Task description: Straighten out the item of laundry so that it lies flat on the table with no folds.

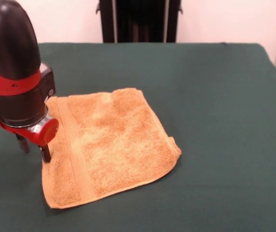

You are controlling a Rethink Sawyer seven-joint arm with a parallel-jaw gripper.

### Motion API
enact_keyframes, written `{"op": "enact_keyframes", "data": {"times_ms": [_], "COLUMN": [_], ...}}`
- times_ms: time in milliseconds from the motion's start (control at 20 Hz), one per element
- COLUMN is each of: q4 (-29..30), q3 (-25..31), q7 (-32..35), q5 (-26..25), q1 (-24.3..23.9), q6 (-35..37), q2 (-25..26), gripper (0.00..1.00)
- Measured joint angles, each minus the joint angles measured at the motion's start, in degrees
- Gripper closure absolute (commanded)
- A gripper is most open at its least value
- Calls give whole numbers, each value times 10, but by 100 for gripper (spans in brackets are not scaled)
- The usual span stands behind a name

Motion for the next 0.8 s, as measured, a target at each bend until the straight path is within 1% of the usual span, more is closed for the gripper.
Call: {"op": "enact_keyframes", "data": {"times_ms": [350,800], "q4": [0,1], "q3": [-3,-3], "q7": [0,0], "q5": [-3,-3], "q1": [10,28], "q6": [0,0], "q2": [-8,-46], "gripper": [0,0]}}
